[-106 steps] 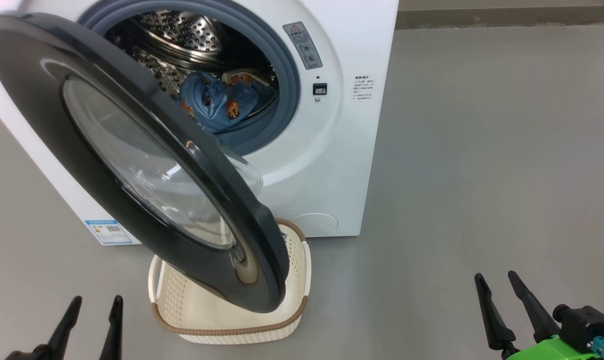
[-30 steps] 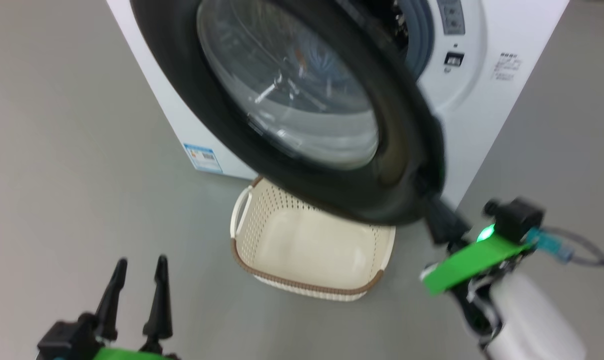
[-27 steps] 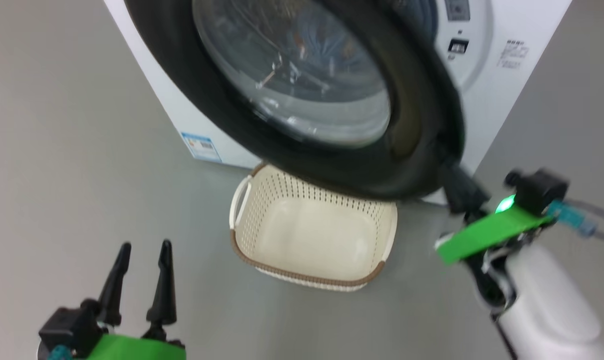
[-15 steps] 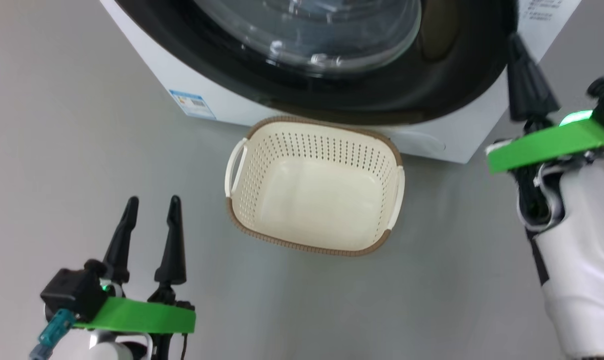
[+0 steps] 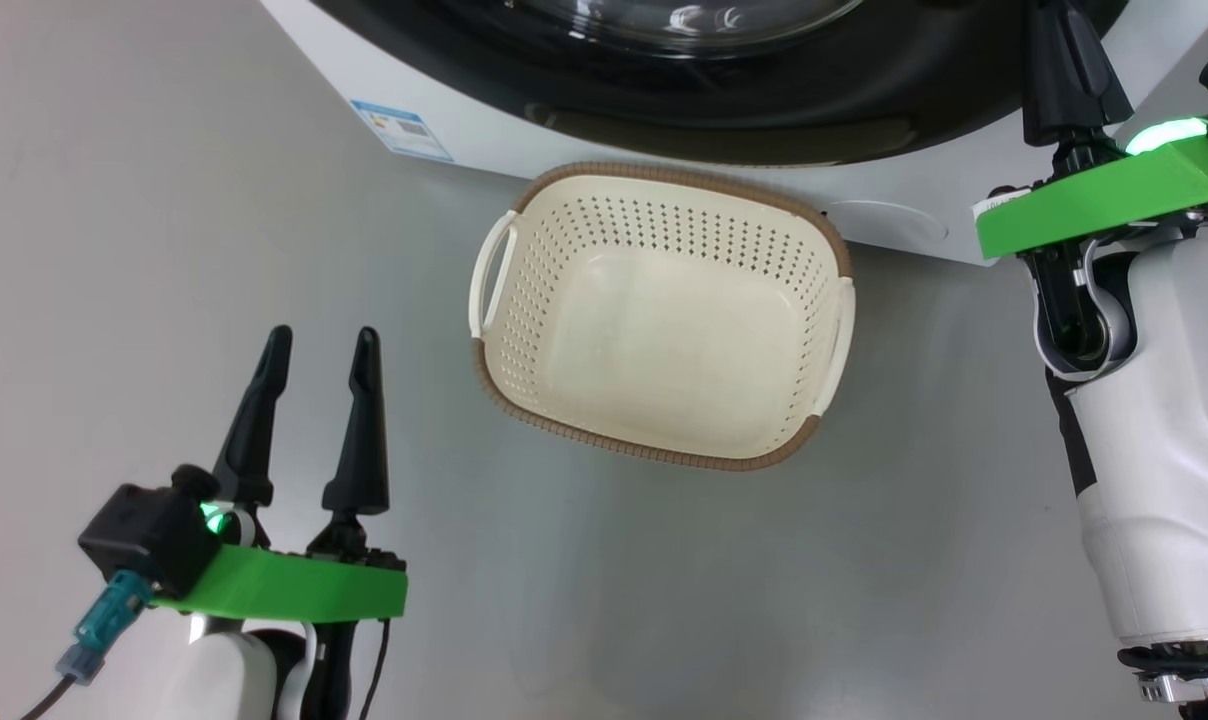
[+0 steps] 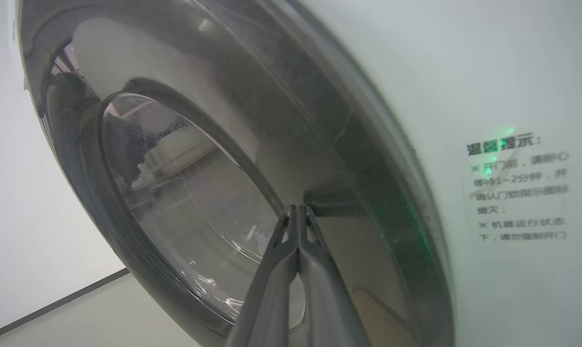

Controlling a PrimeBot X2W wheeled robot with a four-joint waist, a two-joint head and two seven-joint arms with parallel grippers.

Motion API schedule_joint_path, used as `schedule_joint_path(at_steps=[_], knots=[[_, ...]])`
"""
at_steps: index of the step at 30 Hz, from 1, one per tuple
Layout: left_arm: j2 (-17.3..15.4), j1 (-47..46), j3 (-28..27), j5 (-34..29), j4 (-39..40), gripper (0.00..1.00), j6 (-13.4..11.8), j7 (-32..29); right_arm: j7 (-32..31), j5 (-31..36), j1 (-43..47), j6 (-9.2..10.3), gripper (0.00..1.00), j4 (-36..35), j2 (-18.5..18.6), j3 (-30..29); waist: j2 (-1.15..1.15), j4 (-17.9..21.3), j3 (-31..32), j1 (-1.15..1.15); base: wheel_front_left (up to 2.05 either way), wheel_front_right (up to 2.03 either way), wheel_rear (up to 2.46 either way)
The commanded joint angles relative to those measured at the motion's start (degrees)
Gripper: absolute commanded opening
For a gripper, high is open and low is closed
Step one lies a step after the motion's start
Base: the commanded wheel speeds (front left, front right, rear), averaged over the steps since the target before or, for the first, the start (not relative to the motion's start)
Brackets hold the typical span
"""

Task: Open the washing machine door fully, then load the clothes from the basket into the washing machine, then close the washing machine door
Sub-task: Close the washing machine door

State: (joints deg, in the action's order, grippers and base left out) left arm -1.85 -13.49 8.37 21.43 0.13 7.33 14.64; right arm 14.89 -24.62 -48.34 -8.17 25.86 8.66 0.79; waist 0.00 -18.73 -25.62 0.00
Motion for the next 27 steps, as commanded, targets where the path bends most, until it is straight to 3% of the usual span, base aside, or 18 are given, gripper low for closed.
schedule_joint_path(at_steps=[1, 10, 11, 15, 17, 18, 19, 27], knots=[[-1.0, -1.2, -1.9, 0.1, 1.6, 1.00, 0.2, 0.4, 0.1, 0.3, -2.7, 0.68, 0.00, -1.2, 0.3, -1.2, 0.00, -0.4, -0.4, 0.00, 0.00, 0.00, 0.00], [-1.0, -0.1, -2.8, -1.1, 0.1, 1.00, 0.2, 0.4, 0.1, -0.3, 1.9, 0.68, 0.00, -2.1, -0.1, 3.1, 0.00, 0.4, 2.0, 0.00, 0.00, 0.00, 0.00], [-1.0, 0.2, -3.1, -1.4, -0.2, 1.00, 0.2, 0.4, 0.1, -0.5, 2.9, 0.68, 0.04, -2.2, -0.1, 3.6, 0.00, 0.6, 2.5, 0.00, 0.00, 0.00, 0.00], [-1.1, 1.8, -4.3, -2.4, -1.7, 1.00, 0.2, 0.4, 0.1, -0.9, 7.5, 0.68, 0.39, -2.8, -0.3, 5.3, 0.00, 1.9, 4.8, 0.00, 0.00, 0.00, 0.00], [-1.4, 2.6, -5.0, -2.6, -2.4, 1.00, 0.2, 0.4, 0.1, -1.2, 10.0, 0.68, 0.52, -3.0, -0.5, 5.9, 0.00, 2.6, 6.2, 0.00, 0.00, 0.00, 0.00], [-1.6, 3.1, -5.4, -2.6, -2.7, 1.00, 0.2, 0.4, 0.1, -1.2, 11.2, 0.68, 0.80, -3.1, -0.5, 6.2, 0.00, 3.0, 6.8, 0.00, 0.00, 0.00, 0.00], [-1.8, 3.5, -5.7, -2.7, -3.0, 1.00, 0.2, 0.4, 0.1, -1.2, 12.4, 0.68, 0.98, -3.2, -0.5, 6.5, 0.00, 3.4, 7.5, 0.00, 0.00, 0.00, 0.00], [-4.1, 6.2, -5.8, -2.0, -5.2, 1.00, 0.2, 0.4, 0.1, -1.5, 20.0, 0.68, 1.00, -4.0, -0.4, 7.6, 0.00, 6.2, 12.0, 0.00, 0.00, 0.00, 0.00]])
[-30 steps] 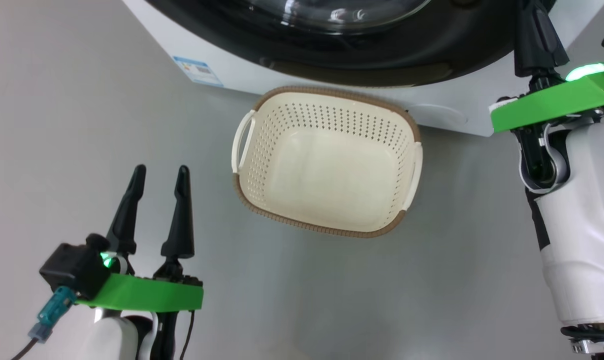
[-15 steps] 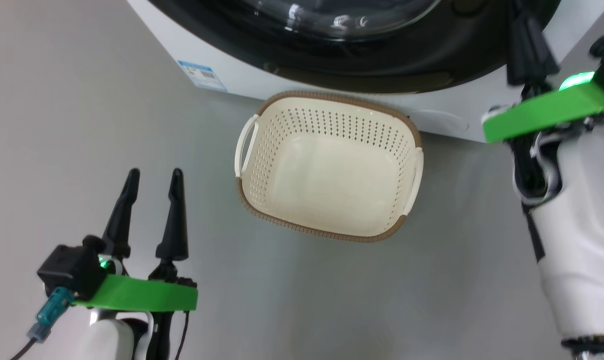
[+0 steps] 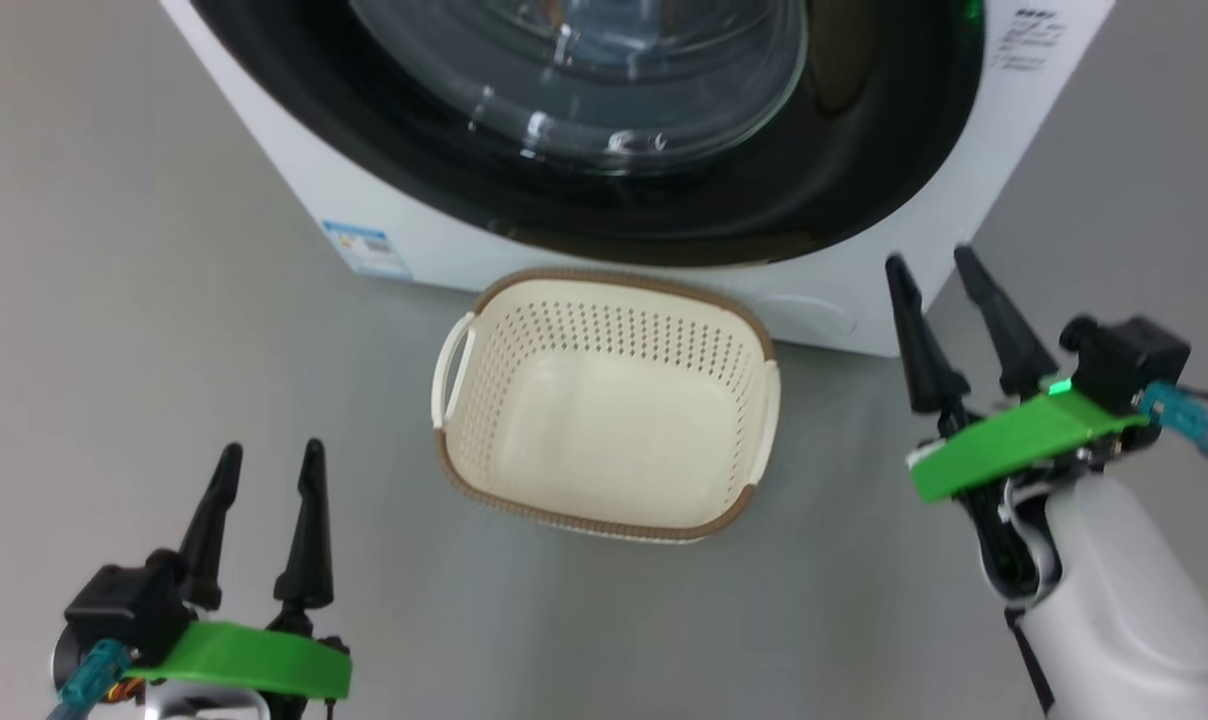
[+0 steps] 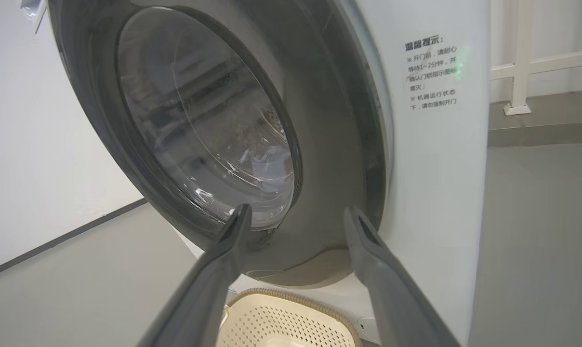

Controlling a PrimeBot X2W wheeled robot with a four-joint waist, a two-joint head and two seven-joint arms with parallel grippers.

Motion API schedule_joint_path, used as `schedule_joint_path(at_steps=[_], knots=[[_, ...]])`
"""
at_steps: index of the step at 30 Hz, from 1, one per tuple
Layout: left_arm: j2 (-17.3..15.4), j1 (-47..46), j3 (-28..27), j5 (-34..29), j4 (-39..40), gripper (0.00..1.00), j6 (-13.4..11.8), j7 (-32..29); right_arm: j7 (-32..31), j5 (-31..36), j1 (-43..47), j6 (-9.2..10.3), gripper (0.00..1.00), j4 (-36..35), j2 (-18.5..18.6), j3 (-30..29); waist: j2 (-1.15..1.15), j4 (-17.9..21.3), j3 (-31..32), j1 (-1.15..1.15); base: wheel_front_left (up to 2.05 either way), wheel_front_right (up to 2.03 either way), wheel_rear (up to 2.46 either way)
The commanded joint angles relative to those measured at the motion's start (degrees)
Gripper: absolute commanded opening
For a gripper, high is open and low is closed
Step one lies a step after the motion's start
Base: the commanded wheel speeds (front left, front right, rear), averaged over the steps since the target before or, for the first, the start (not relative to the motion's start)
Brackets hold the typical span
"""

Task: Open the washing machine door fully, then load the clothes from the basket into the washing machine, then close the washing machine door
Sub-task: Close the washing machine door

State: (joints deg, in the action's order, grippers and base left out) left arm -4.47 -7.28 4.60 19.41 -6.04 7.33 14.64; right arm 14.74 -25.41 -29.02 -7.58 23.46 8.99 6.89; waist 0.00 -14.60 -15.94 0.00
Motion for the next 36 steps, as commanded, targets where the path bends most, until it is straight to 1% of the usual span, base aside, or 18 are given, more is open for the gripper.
schedule_joint_path(at_steps=[1, 9, 15, 21, 29, 36], knots=[[-1.7, 0.3, -2.2, 0.0, 0.8, 1.00, 0.2, 0.4, 0.3, -0.8, 1.7, 0.09, 1.00, -1.7, -0.7, 1.5, 0.00, 2.4, 3.0, 0.00, 0.00, 0.00, 0.00], [-3.9, 2.9, -1.8, 0.8, -0.4, 1.00, 0.2, 0.4, 0.3, -0.6, 9.3, 0.09, 1.00, -2.6, -0.1, 0.9, 0.00, 5.1, 7.6, 0.00, 0.00, 0.00, 0.00], [-5.0, 4.5, -2.6, 0.6, -0.6, 1.00, 0.2, 0.4, 0.3, -0.4, 14.3, 0.09, 1.00, -3.5, 0.0, -0.4, 0.00, 7.2, 9.3, 0.00, 0.00, 0.00, 0.00], [-5.3, 5.4, -3.2, 0.5, -0.7, 1.00, 0.2, 0.4, 0.3, -0.3, 17.2, 0.09, 1.00, -4.6, 0.2, -1.8, 0.00, 9.3, 10.1, 0.00, 0.00, 0.00, 0.00], [-5.8, 6.4, -3.8, 0.0, -0.6, 1.00, 0.2, 0.4, 0.3, 0.0, 20.3, 0.09, 1.00, -5.0, 0.7, -3.9, 0.00, 11.4, 11.2, 0.00, 0.00, 0.00, 0.00], [-6.5, 7.1, -3.9, -0.1, -0.2, 1.00, 0.2, 0.4, 0.3, 0.1, 22.1, 0.09, 1.00, -5.6, 0.4, -5.8, 0.00, 12.9, 11.7, 0.00, 0.00, 0.00, 0.00]])
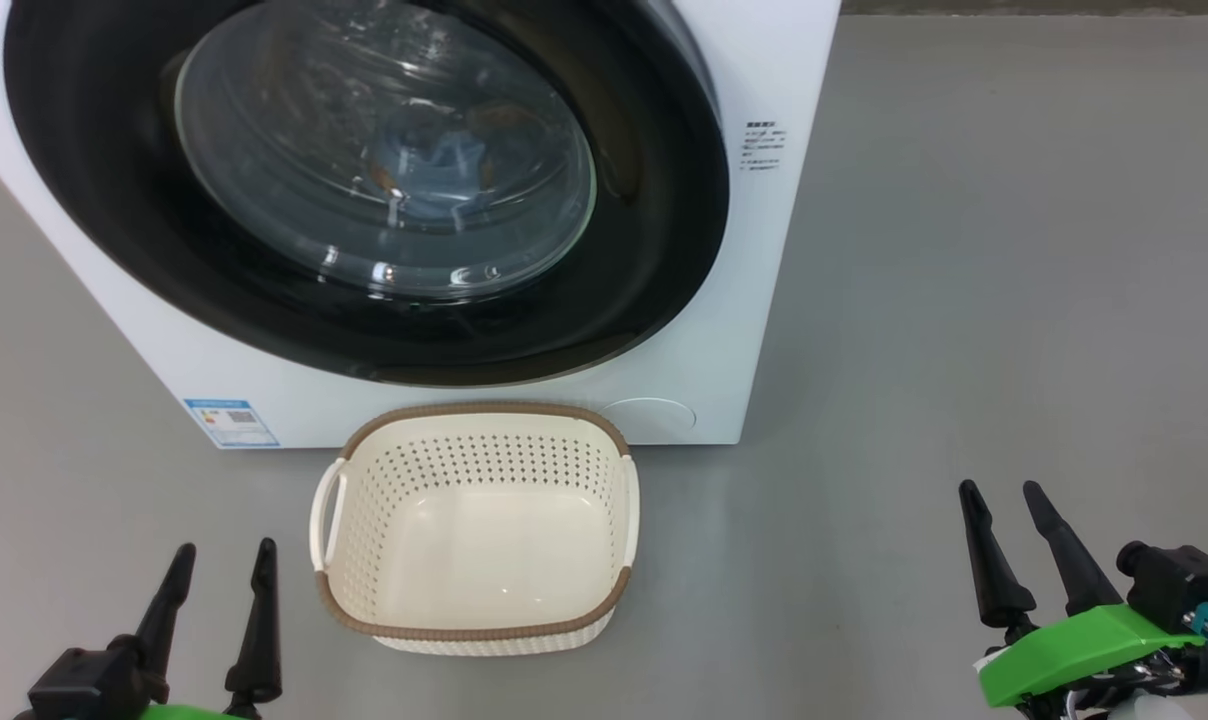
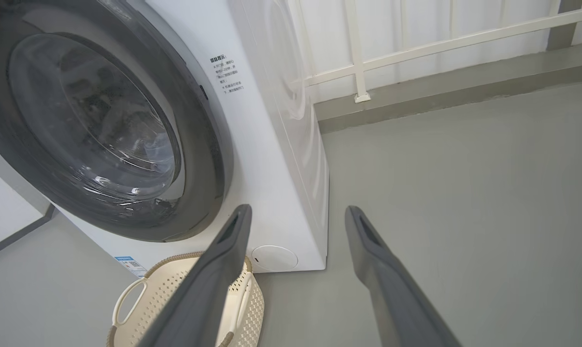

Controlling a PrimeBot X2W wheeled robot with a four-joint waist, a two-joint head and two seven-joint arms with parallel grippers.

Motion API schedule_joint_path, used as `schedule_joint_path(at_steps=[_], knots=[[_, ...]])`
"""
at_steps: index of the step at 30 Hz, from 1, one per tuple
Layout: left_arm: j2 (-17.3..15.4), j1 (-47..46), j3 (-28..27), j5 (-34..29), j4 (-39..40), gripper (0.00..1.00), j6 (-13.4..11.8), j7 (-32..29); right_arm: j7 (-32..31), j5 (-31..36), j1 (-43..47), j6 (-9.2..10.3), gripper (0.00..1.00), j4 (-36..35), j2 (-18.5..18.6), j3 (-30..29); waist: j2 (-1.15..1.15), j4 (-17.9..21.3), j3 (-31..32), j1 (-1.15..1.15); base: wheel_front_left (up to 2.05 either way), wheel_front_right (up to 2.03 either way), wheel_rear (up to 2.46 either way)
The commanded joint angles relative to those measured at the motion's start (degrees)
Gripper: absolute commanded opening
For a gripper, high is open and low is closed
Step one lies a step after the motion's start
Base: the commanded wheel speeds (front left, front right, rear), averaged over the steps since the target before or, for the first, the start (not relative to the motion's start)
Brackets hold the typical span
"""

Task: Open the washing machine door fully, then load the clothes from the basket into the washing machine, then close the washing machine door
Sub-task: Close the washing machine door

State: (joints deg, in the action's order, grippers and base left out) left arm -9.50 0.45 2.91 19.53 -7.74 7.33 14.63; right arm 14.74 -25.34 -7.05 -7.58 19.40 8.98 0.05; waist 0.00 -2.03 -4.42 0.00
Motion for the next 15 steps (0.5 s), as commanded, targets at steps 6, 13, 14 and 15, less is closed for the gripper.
schedule_joint_path(at_steps=[6, 13, 14, 15], knots=[[-1.6, -0.2, -2.4, -0.3, 1.4, 1.00, 0.2, 0.4, 0.3, 0.6, 1.5, 0.09, 1.00, -2.3, 0.0, -0.6, 0.00, 1.5, 0.1, 0.00, 0.00, 0.00, 0.00], [-1.5, -0.1, -3.1, -0.4, 1.4, 1.00, 0.2, 0.4, 0.3, 1.0, 2.8, 0.09, 1.00, -2.9, -0.3, -1.3, 0.00, 2.4, -0.2, 0.00, 0.00, 0.00, 0.00], [-1.5, -0.2, -3.2, -0.4, 1.4, 1.00, 0.2, 0.4, 0.3, 1.0, 2.9, 0.09, 1.00, -3.0, -0.3, -1.4, 0.00, 2.5, -0.3, 0.00, 0.00, 0.00, 0.00], [-1.5, -0.4, -3.2, -0.5, 1.5, 1.00, 0.2, 0.4, 0.3, 1.0, 3.1, 0.09, 1.00, -3.0, -0.4, -1.7, 0.00, 2.7, -0.5, 0.00, 0.00, 0.00, 0.00]])
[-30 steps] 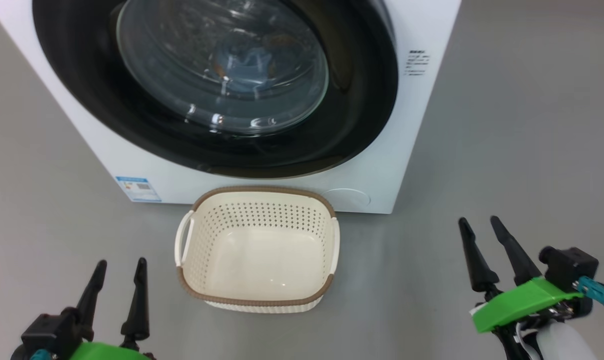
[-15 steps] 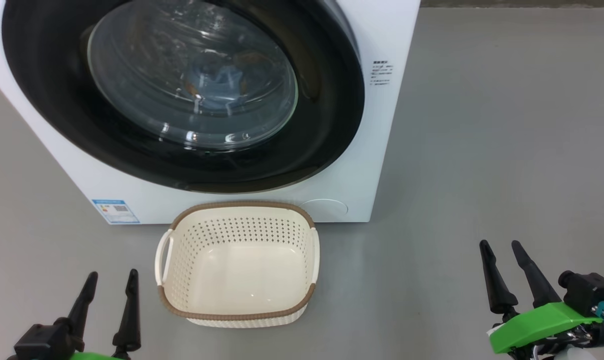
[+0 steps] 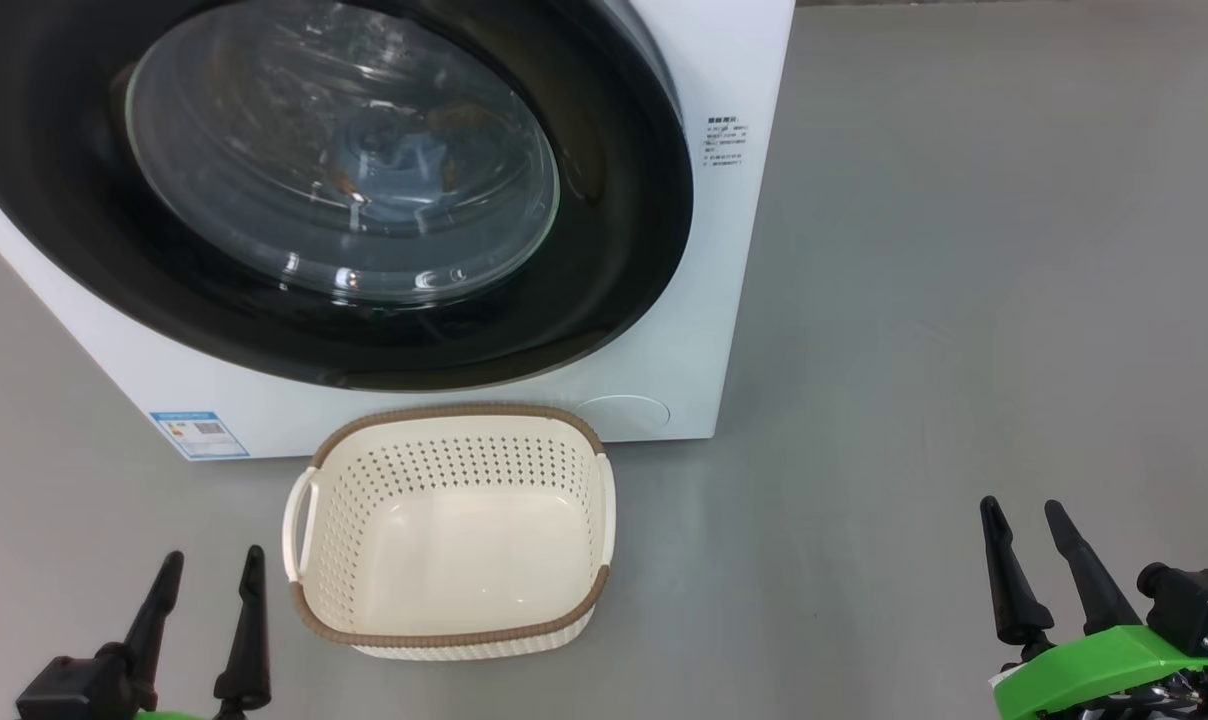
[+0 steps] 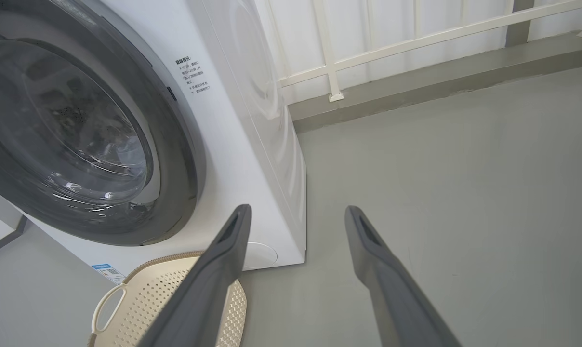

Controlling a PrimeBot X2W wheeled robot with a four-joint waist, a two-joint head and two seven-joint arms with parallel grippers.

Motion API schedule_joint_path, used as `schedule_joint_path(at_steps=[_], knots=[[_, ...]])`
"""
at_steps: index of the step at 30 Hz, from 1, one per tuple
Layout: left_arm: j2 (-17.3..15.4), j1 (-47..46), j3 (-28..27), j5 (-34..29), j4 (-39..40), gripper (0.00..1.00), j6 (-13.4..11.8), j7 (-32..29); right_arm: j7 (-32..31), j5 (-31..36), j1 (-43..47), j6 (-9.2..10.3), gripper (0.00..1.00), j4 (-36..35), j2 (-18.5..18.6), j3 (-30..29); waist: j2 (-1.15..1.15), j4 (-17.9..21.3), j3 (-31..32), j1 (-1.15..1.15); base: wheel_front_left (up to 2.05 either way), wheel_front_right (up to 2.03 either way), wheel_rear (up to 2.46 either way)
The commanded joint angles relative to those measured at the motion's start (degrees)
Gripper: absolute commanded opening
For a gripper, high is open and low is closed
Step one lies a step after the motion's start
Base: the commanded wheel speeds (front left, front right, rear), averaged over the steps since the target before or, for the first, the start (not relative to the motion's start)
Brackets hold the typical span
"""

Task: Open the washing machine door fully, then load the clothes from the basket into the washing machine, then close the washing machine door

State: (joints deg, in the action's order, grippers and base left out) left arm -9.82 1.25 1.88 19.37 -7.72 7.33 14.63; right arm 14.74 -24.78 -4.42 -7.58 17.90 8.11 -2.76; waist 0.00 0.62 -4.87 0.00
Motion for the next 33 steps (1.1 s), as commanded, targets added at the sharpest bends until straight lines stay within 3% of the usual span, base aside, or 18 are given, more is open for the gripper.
schedule_joint_path(at_steps=[1, 32, 33], knots=[[-1.2, -1.3, -2.2, -0.4, 1.5, 1.00, 0.2, 0.4, 0.3, 0.5, 0.4, 0.09, 1.00, -1.6, 0.4, 1.0, 0.00, 0.1, -0.1, 0.00, 0.00, 0.00, 0.00], [-1.2, -0.8, -1.7, -0.1, 1.5, 1.00, 0.2, 0.4, 0.3, 0.5, 0.5, 0.09, 1.00, -1.4, -0.1, 1.5, 0.00, -0.2, 0.3, 0.00, 0.00, 0.00, 0.00], [0.0, 0.0, 0.2, 0.0, 0.1, 0.00, 0.0, 0.0, 0.0, 0.0, 0.0, 0.00, 0.00, -0.2, -0.7, 0.1, 0.00, -0.2, 0.3, 0.00, 0.00, 0.00, 0.00]])
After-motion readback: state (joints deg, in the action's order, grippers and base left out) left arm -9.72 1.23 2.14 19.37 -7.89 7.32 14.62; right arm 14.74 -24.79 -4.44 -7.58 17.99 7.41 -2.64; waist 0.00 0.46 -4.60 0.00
